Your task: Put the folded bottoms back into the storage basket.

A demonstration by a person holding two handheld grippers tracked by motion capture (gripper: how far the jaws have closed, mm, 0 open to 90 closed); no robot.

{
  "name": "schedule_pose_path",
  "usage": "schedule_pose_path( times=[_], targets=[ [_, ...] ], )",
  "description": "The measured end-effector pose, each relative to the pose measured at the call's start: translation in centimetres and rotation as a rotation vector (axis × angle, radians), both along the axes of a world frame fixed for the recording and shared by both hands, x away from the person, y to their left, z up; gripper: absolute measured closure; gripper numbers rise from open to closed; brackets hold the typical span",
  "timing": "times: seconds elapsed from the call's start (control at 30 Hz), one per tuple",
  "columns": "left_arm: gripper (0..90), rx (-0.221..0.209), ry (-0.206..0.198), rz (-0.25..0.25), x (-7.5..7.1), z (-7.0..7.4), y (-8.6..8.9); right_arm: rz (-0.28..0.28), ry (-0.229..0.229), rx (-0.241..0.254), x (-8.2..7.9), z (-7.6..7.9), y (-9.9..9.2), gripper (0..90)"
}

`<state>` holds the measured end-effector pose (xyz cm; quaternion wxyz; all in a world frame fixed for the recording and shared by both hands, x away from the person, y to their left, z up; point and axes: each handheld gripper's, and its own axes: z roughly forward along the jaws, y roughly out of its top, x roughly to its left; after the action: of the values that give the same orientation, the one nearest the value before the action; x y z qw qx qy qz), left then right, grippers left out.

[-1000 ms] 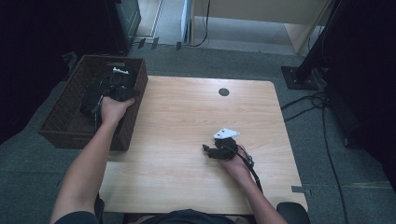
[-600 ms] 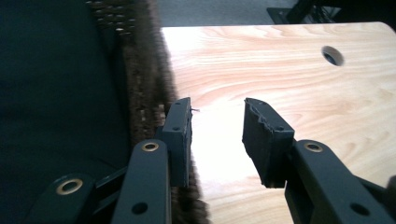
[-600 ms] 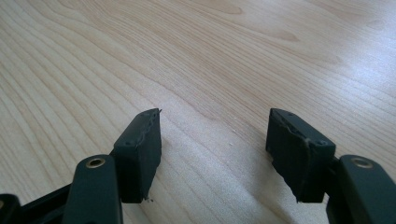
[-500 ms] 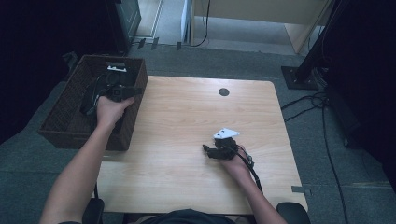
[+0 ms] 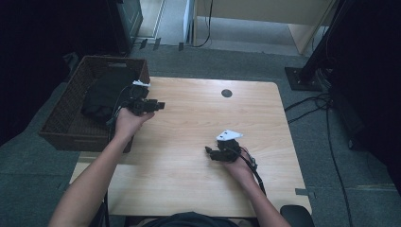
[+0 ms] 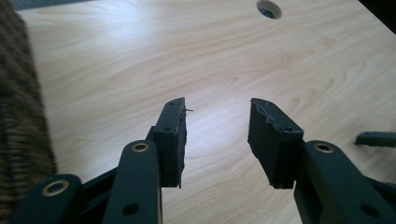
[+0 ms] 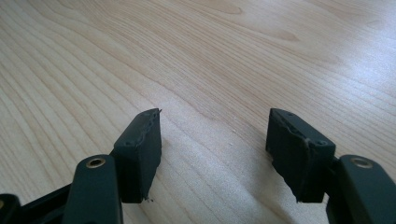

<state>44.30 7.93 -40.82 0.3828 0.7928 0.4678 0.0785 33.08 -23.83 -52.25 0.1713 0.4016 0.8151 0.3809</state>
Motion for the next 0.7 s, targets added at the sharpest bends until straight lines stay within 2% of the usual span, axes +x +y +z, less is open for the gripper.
schedule_pose_path(
  times=[0.17,0.27,0.47,0.6,0.7],
  targets=[
    [52.2,0.008,0.015,-0.041,-0.9,-1.1,-1.7,0.000,0.000,0.000,0.0,0.0,0.0,36.0],
    [51.3,-0.008,0.024,-0.067,-1.4,-1.8,-2.5,0.000,0.000,0.000,0.0,0.0,0.0,36.0],
    [49.7,0.015,0.034,-0.121,-2.3,-3.7,-4.4,0.000,0.000,0.000,0.0,0.0,0.0,36.0],
    [49.5,0.049,0.041,-0.164,-2.8,-5.1,-5.5,0.000,-0.001,0.000,0.0,0.0,0.0,36.0],
    [49.4,0.044,0.047,-0.186,-3.3,-6.1,-6.0,0.000,0.000,0.000,0.0,0.0,0.0,36.0]
  ],
)
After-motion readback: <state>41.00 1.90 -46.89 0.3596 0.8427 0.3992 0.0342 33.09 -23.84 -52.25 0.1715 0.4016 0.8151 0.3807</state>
